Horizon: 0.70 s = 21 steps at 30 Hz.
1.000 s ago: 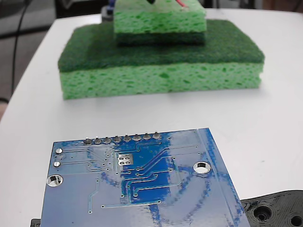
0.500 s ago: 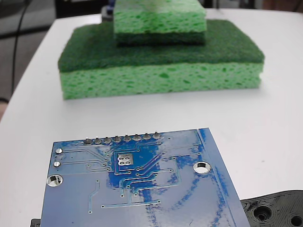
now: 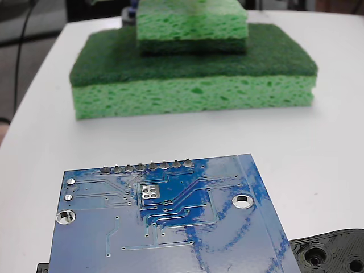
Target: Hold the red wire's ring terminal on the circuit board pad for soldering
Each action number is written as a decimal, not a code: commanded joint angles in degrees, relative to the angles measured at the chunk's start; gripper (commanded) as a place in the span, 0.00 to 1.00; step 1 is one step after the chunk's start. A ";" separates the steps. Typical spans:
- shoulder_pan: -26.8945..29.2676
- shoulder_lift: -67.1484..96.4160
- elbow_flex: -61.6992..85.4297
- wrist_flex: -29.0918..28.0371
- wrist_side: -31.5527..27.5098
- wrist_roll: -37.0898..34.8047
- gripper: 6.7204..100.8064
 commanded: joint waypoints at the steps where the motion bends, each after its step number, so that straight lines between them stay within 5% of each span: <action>1: -0.70 0.09 -0.26 0.09 2.55 0.18 0.99; 6: -0.44 0.09 -0.35 0.79 1.58 -0.44 0.99; 21: 4.66 0.09 1.67 1.58 -15.03 -8.96 0.99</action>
